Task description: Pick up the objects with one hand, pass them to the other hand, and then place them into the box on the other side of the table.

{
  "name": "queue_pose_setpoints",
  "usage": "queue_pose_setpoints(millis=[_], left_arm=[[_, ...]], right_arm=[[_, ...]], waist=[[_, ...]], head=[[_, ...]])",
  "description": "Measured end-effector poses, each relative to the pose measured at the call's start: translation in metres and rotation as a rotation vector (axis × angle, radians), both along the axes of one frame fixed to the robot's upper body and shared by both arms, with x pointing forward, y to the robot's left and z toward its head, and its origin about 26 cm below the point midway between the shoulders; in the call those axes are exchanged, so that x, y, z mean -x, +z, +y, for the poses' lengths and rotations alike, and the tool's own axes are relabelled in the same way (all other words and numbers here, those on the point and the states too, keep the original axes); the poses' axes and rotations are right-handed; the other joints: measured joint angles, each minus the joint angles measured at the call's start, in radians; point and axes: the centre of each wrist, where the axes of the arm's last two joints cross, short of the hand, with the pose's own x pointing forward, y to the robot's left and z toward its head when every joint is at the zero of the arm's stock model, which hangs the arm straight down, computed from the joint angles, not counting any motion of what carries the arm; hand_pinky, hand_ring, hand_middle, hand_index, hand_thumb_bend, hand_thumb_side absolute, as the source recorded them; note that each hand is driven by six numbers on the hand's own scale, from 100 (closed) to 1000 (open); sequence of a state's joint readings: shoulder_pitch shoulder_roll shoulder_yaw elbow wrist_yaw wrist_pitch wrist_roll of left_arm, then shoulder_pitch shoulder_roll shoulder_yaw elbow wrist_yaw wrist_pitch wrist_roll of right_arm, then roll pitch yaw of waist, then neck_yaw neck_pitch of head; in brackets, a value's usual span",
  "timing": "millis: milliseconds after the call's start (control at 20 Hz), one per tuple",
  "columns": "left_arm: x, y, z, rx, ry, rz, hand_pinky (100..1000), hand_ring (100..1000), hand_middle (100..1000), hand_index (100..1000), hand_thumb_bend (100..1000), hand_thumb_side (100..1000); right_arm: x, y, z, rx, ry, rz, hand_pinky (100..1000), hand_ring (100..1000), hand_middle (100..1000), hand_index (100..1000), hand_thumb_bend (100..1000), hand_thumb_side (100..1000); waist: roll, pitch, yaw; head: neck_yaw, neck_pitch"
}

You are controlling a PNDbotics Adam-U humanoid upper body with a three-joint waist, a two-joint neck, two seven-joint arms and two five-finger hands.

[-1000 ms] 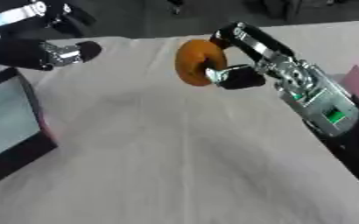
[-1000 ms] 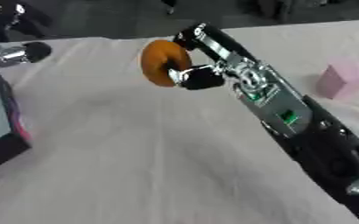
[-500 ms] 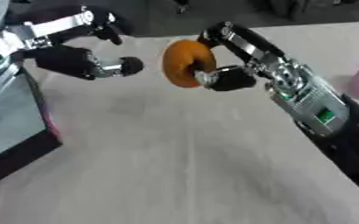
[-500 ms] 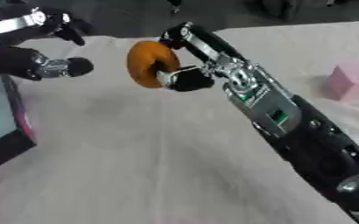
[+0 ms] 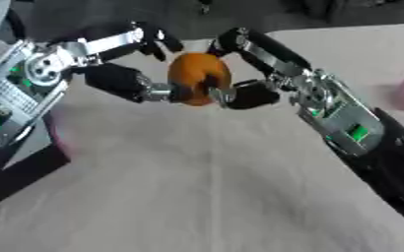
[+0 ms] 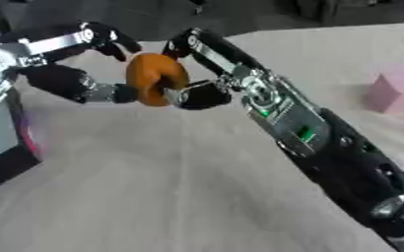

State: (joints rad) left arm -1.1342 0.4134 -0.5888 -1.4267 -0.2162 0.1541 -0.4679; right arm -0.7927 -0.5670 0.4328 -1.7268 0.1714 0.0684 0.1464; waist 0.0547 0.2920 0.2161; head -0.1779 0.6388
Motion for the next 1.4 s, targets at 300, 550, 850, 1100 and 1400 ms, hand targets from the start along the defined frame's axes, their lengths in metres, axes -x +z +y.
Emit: queue_pose_setpoints(millis=[300,550,850,1100,1400], left_arm=[[-0.001,-0.004,-0.005,0.001,-0.034,0.040,871,741,716,764,147,533],[-0.003,-0.008,-0.007,0.017,-0.011,0.051,826,639,584,586,100,267],[0.000,-0.006,-0.009,0.079,0.017,0.028,781,585,503,464,100,213],[-0.001,-0.009,-0.006,0.105,0.054,-0.022,747,558,456,429,100,142],[-0.015,-0.018,0.018,0.110,0.174,-0.101,727,539,415,401,100,130]], right_arm=[[0.002,0.001,0.001,-0.017,0.025,-0.001,825,738,449,518,100,100],[0.002,0.001,0.001,-0.022,0.031,0.001,824,741,460,533,100,100],[0.002,-0.001,0.000,-0.024,0.019,0.009,825,758,495,577,100,100],[0.002,-0.003,-0.001,-0.011,0.031,0.016,873,895,747,851,100,410],[-0.003,-0.007,-0.007,0.036,0.036,0.023,904,967,836,936,100,728]], waist=[[0.005,0.002,-0.006],[0.005,0.002,-0.007],[0.005,0.002,-0.007],[0.005,0.002,-0.009],[0.004,0.002,-0.011]], head=[[0.000,0.000],[0.000,0.000],[0.000,0.000],[0.000,0.000],[0.007,0.001]])
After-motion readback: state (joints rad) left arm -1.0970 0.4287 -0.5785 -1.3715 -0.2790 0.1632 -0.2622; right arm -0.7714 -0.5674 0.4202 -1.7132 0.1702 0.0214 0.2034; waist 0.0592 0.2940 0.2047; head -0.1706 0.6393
